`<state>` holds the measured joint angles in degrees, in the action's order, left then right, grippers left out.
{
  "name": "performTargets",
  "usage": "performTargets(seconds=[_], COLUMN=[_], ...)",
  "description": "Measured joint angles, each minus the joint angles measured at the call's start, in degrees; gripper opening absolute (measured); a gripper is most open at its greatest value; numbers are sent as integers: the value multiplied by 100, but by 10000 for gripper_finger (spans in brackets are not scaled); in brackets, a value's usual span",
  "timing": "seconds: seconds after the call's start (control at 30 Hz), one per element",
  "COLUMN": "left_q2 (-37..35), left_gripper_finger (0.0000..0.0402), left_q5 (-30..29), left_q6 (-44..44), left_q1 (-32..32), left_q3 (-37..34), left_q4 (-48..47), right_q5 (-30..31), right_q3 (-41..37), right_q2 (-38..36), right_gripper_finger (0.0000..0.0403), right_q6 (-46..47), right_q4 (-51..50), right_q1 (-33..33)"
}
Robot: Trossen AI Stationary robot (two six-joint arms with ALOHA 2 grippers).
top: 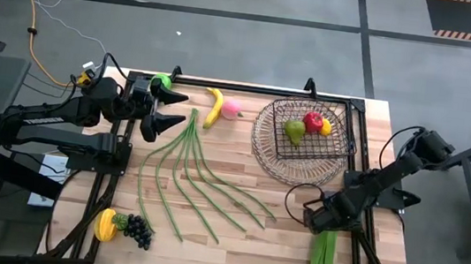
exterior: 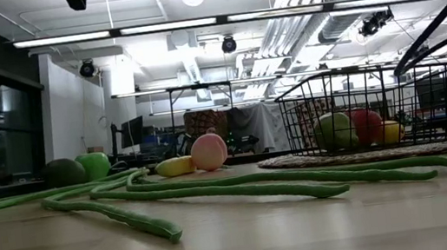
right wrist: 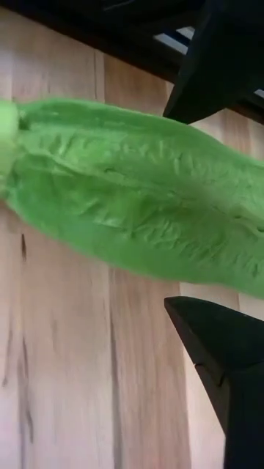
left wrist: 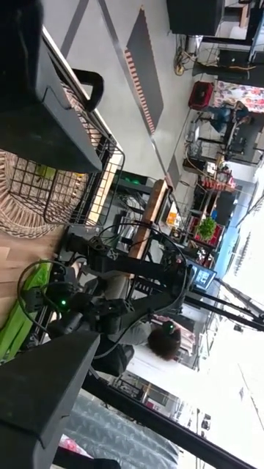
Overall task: Build produce basket
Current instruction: Put the green leaf lettuce into the wire basket
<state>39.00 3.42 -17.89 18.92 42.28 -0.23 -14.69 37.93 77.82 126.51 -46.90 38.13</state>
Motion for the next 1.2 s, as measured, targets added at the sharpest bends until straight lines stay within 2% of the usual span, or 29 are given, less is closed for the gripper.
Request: performTargets(seconds=[0.13,0.4,0.63,0.77,1.2], left_q2=[0,0,0,0,0], left_gripper_finger=[355,355,355,355,355], left_q5=[0,0,0,-4,-22], left_q6=[2,1,5,7,7], left_q1=[0,0,0,0,0], left_q3=[0,0,0,0,0], left_q4=[2,4,4,4,4], right_q5=[-68,-309,-559,-674,-673], right_q3=[-16,-490,-507,-507,-507], right_q2=[4,28,28,28,-68], right_gripper_finger=[387,386,366,336,198], right_q6=[-37,202,59,-46,-58], right_q4=[133,1022,1048,1067,1143], right_q1=[0,17,17,17,13])
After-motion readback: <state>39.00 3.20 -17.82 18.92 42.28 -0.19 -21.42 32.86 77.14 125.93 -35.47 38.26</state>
